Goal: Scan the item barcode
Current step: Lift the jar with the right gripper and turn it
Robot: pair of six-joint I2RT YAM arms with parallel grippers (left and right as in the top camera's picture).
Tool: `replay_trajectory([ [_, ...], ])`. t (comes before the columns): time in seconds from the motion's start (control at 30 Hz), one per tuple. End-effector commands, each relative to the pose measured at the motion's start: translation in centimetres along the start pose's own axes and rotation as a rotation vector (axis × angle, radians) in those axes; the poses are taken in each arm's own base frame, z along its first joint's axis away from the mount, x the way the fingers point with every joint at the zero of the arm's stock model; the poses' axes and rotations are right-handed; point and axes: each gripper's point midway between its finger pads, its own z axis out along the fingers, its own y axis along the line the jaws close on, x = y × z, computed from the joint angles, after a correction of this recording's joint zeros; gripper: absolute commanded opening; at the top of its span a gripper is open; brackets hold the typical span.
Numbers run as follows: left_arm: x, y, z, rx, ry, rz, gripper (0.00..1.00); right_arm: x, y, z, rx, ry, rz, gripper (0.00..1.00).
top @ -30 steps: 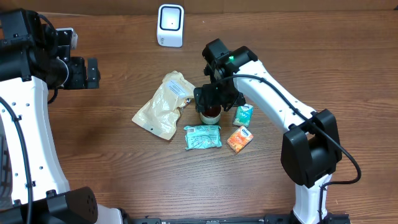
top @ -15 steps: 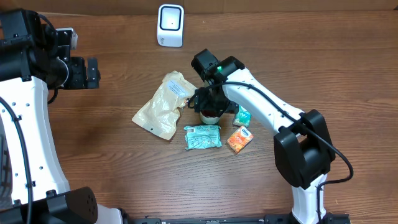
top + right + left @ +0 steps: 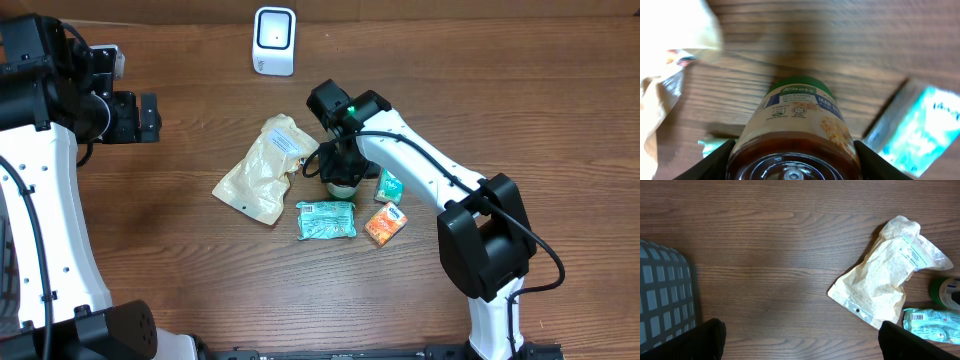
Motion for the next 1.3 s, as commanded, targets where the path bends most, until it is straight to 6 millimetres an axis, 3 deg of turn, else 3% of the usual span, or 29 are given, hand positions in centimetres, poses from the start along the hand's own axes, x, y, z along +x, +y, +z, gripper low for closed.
replay_trajectory([
  [0.0,0.1,0.2,0.3,0.0,0.01,0.017,0.99,-2.2,2.0,-3.2,-0.082,-0.087,-0.282,0.58],
  [0.17,0.1,0.2,0.3,0.0,0.01,0.017,1.0,-2.7,2.7,-4.5,-0.088,-0.129,-0.686,0.56],
  [0.37,0.1,0.2,0.3,0.0,0.01,0.017,1.0,-0.7,3.0,-4.2,-0.139,-0.09,-1.189,0.73],
  [0.53,0.1,0.2,0.3,0.0,0.01,0.017,1.0,-0.4,3.1,-4.2,-0.149,-0.094,-1.327,0.79],
  [0.63,0.1,0.2,0.3,0.0,0.01,0.017,1.0,-0.5,2.9,-4.2,-0.149,-0.094,-1.317,0.79],
  [0.7,0.1,0.2,0.3,0.0,0.01,0.017,1.0,-0.6,2.8,-4.2,-0.15,-0.089,-1.218,0.79],
  [0.73,0.1,0.2,0.3,0.0,0.01,0.017,1.0,-0.7,2.8,-4.2,-0.151,-0.086,-1.158,0.83],
  [0.8,0.1,0.2,0.3,0.0,0.01,0.017,1.0,-0.9,2.7,-4.3,-0.155,-0.08,-0.976,0.98],
  [0.83,0.1,0.2,0.3,0.0,0.01,0.017,1.0,-1.2,2.7,-4.3,-0.157,-0.077,-0.861,1.0],
  [0.97,0.1,0.2,0.3,0.0,0.01,0.017,1.0,-1.1,2.2,-4.3,-0.161,-0.039,-0.531,1.0],
  [1.13,0.1,0.2,0.3,0.0,0.01,0.017,1.0,-0.8,1.8,-4.2,-0.151,-0.019,-0.482,1.0],
  [1.27,0.1,0.2,0.3,0.0,0.01,0.017,1.0,-1.3,0.6,-4.1,-0.107,-0.016,-0.295,1.0],
])
